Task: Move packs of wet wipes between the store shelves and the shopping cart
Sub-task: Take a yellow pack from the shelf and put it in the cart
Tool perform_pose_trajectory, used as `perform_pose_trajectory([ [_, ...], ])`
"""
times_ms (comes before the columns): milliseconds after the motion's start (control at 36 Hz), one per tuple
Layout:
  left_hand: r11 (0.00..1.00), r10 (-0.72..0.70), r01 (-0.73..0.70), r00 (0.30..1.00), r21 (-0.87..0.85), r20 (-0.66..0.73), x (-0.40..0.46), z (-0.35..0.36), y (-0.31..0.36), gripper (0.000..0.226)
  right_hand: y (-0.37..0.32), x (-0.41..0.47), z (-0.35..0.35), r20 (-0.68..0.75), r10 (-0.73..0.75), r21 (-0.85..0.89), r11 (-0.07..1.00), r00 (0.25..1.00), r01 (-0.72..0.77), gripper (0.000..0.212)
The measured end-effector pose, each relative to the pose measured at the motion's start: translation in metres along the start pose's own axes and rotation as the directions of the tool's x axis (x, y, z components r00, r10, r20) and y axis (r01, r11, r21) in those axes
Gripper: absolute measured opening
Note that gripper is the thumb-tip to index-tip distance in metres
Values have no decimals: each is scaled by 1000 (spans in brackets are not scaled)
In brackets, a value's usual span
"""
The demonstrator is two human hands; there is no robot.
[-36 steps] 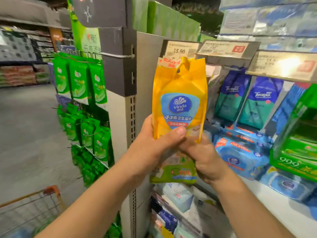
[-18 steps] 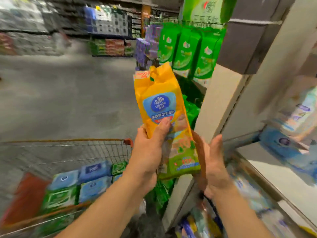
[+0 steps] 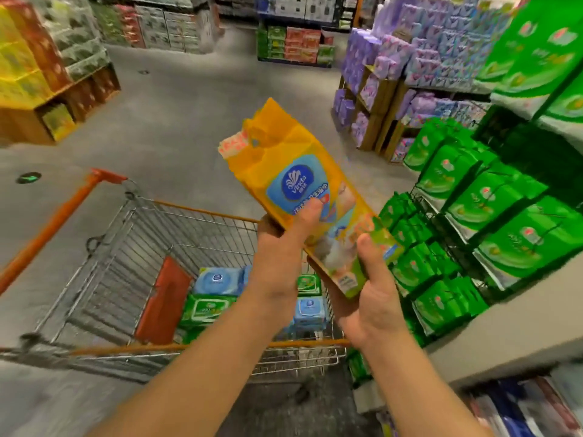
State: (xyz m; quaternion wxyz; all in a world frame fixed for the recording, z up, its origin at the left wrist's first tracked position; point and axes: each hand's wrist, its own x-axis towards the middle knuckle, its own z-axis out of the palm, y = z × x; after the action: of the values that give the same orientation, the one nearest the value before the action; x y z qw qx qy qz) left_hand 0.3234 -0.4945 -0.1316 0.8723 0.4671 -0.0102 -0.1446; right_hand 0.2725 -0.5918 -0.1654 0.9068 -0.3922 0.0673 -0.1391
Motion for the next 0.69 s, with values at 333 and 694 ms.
perform_pose_trajectory([
  [333, 955, -36, 74, 990, 286, -137, 82, -132, 20, 80, 51, 49, -44, -27, 311, -97, 945, 950, -312, 71],
  [694, 697, -487, 538, 841, 474, -237, 136, -219, -69, 12, 119, 122, -123, -283, 595, -309, 686, 752, -659, 50],
])
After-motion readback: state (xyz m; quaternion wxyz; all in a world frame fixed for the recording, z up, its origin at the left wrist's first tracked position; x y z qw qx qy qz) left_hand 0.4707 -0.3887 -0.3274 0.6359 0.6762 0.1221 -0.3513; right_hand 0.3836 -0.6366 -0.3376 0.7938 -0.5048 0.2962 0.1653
